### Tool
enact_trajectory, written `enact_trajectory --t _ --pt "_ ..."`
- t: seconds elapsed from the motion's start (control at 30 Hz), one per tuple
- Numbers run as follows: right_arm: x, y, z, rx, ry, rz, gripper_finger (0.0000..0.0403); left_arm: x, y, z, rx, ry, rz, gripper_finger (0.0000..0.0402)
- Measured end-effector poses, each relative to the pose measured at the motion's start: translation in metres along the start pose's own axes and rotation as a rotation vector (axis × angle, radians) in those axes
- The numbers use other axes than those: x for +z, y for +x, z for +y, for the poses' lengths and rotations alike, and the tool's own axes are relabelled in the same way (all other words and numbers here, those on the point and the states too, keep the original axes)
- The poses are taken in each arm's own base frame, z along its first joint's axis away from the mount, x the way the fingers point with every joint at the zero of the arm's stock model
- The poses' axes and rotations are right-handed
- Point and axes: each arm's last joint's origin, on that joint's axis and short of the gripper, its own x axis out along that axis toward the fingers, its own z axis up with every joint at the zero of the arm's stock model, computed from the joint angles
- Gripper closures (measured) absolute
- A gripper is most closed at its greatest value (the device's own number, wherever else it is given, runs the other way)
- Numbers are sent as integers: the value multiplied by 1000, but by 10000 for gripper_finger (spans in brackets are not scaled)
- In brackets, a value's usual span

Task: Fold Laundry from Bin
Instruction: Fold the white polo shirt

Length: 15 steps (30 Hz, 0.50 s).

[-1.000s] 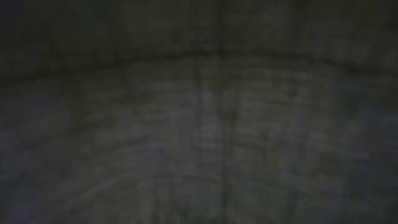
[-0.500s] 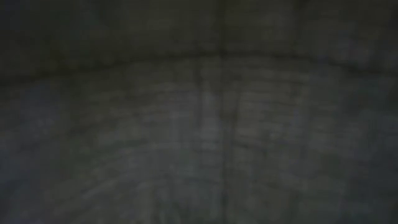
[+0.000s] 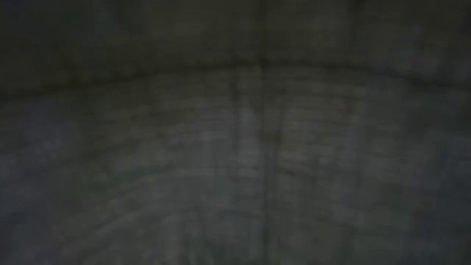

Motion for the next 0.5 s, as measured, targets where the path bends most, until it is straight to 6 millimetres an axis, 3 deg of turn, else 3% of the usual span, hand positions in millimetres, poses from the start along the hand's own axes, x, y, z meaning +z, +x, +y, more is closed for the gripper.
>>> enact_trajectory --t 0.5 --pt "0 0 0 1 0 -2 259 -14 0 17 34 47 155 221"
